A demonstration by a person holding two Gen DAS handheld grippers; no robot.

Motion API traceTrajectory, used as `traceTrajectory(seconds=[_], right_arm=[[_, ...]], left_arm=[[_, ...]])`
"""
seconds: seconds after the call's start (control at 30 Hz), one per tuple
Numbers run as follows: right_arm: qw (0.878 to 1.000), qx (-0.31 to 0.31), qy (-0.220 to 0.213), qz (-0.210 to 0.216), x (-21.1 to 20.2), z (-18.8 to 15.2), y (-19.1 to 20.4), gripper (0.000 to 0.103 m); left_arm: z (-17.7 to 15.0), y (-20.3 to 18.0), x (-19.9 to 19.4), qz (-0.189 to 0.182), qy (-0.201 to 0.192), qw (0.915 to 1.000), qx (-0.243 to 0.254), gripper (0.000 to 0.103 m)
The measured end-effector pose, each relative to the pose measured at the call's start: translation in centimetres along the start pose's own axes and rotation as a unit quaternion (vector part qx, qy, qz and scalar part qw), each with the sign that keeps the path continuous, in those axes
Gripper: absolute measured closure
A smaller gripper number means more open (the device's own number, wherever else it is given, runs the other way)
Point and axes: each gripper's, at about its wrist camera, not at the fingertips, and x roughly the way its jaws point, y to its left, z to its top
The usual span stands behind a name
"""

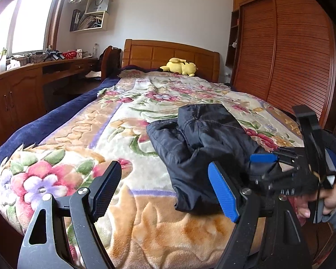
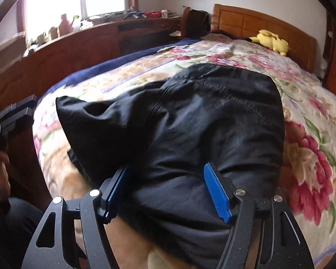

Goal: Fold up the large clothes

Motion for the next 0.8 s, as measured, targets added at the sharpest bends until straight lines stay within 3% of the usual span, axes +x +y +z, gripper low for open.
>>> traceTrajectory(seconds=[0.2, 0.43, 0.6, 0.8], right_arm=[[1.000, -0.015, 0.012, 0.009, -0.9, 1.2, 0.0, 0.033], [0.999, -0.027, -0.032, 0.008, -2.4, 6.3, -1.9, 0.033], [0.999, -0.043, -0.014, -0.005, 2.2, 11.4, -2.3, 0.033], [0.997, -0.046, 0.059, -0.012, 10.3, 15.1, -2.4, 0.033]], left_arm=[[0.5, -0.5, 0.6, 0.010, -0.002, 0.9999, 0.013, 0.023], [0.4, -0.2, 0.5, 0.018, -0.002, 0.9997, 0.016, 0.022], [0.5, -0.1, 0.8, 0.021, -0.001, 0.9997, 0.013, 0.023], [0.5, 0.2, 1.0, 0.023, 0.002, 0.9997, 0.012, 0.022]])
